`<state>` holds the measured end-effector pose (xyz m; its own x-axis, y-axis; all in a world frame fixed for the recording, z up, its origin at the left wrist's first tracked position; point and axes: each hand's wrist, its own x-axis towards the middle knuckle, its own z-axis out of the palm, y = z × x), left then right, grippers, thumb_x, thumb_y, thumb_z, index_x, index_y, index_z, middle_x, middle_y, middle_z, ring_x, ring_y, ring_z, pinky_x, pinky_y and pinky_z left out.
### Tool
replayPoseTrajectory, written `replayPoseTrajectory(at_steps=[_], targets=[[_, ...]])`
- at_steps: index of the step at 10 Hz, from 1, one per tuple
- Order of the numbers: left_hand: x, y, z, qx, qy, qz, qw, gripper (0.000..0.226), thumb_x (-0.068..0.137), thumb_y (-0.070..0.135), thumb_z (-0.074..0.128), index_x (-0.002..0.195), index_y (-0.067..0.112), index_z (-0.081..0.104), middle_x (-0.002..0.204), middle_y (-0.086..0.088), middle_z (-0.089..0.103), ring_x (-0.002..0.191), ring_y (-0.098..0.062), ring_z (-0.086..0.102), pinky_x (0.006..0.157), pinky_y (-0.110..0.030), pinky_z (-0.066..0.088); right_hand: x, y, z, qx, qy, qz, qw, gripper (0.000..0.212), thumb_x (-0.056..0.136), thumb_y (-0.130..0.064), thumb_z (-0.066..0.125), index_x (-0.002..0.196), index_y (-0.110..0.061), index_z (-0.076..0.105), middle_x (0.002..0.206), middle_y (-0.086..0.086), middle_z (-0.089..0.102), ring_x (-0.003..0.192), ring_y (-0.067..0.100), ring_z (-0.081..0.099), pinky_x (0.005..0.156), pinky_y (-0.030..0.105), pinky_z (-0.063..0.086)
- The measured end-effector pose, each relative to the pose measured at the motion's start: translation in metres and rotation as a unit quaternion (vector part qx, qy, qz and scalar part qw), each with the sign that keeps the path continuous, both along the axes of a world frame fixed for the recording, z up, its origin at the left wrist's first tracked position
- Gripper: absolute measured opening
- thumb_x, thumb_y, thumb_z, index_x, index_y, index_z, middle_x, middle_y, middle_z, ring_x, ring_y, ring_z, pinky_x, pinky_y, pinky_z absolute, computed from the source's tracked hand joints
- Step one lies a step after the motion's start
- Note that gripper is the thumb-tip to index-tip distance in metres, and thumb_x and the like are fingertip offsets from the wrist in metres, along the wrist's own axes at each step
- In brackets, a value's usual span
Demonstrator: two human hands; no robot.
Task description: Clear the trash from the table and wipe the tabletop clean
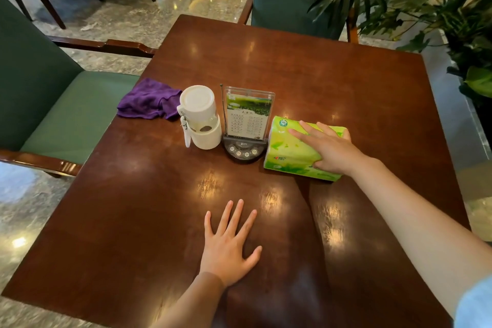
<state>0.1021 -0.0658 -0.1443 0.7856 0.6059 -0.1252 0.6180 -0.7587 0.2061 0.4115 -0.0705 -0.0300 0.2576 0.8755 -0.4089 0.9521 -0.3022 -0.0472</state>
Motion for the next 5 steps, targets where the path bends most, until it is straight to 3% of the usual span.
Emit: replayPoseTrajectory(at_steps=[3, 5], targets=[[-0.001, -0.001, 0.000, 0.016, -0.012, -0.007, 1.000, 0.073, 0.082, 0.064, 0.042, 0.147, 0.036, 0.023, 0.157, -0.001, 0.018, 0.144, -0.023, 0.009, 0.108, -0.060, 0.007, -0.003, -0.001, 0.000, -0.006, -0.001, -0.004, 1.000, 0.101, 0.083, -0.008, 0.063, 0.140, -0.051, -0.008, 0.156, -0.010, -0.011, 0.143, 0.027, -0.007, 0.104, 0.072, 0.007], [-0.004, 0.000, 0.000, -0.025, -0.008, -0.005, 1.000, 0.074, 0.083, 0.065, 0.039, 0.148, 0.037, 0.016, 0.157, 0.000, 0.010, 0.144, -0.020, -0.002, 0.109, -0.058, -0.003, -0.018, -0.005, 0.013, 0.013, -0.041, -0.049, 0.998, 0.107, 0.077, -0.033, 0.073, 0.144, -0.039, -0.011, 0.157, 0.004, -0.003, 0.143, 0.027, -0.005, 0.105, 0.067, 0.004]])
